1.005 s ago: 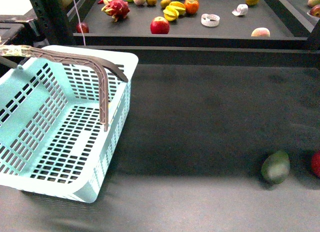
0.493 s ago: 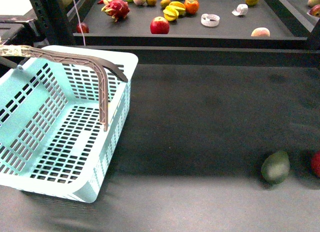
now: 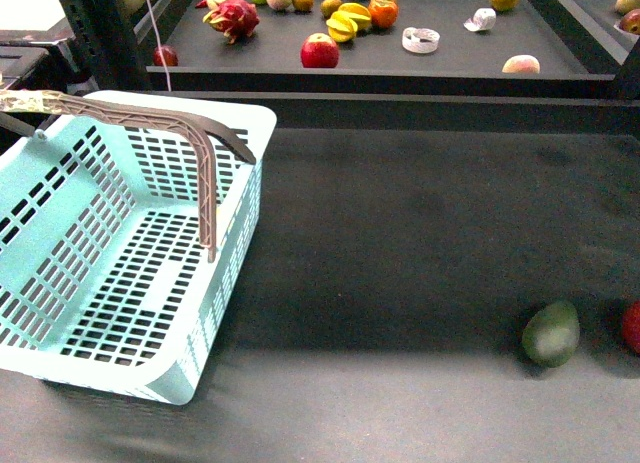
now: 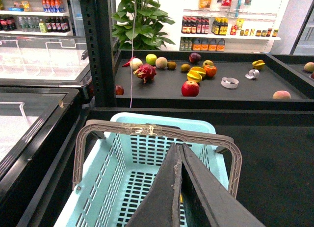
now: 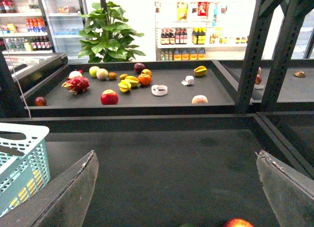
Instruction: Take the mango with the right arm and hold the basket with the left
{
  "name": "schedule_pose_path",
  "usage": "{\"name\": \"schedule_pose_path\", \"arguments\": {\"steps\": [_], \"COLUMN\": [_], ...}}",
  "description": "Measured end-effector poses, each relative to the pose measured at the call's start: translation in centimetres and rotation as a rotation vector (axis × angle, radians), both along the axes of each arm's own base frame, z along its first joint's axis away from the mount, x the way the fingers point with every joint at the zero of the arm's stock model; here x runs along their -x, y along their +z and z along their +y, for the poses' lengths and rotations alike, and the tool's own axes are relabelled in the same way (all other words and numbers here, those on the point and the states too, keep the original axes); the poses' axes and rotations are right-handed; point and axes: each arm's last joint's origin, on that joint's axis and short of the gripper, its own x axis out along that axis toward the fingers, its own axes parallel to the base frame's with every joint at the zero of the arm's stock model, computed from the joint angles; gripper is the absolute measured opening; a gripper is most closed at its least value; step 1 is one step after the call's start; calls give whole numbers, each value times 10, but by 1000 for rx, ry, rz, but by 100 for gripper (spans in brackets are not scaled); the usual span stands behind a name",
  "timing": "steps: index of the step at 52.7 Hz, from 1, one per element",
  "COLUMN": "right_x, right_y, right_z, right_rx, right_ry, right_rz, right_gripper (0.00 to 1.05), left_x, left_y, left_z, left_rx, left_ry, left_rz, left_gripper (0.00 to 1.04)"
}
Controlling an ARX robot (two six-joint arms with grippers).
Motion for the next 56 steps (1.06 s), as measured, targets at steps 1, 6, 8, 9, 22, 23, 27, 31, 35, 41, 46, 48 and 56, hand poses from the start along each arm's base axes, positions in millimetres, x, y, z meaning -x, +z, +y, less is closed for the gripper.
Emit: {"name": "schedule_pose_path", "arguments": {"steps": [1,6,8,9,22,23,27,31,35,41,46,48,56], "right_x": [0,0,0,0,0,0,0,0,0,0,0,0,0], "right_y": [0,0,0,0,0,0,0,0,0,0,0,0,0], "right_z": [0,0,0,0,0,0,0,0,0,0,0,0,0], "right_rx": [0,0,0,0,0,0,0,0,0,0,0,0,0], "right_ry": [0,0,0,0,0,0,0,0,0,0,0,0,0], "right_rz": [0,0,0,0,0,0,0,0,0,0,0,0,0], "right_gripper": [96,96,96,96,96,96,96,96,96,96,96,96,96], "left_x": [1,4,5,6,12,13,14,16,17,23,29,30,30], "left_y": [0,1,1,1,1,1,1,1,1,-2,-2,-2,-2], "left_z": [0,0,0,0,0,0,0,0,0,0,0,0,0], "left_rx": [0,0,0,-1,-2,-2,-3,-3,-3,-3,-3,-3,-3], "left_ry": [0,0,0,0,0,0,0,0,0,0,0,0,0], "left_rz": [0,-2,-3,-3,-5,-5,-5,-5,-5,13,6,2,2], "left_gripper": [4,4,4,4,4,4,4,4,4,4,4,4,4]}}
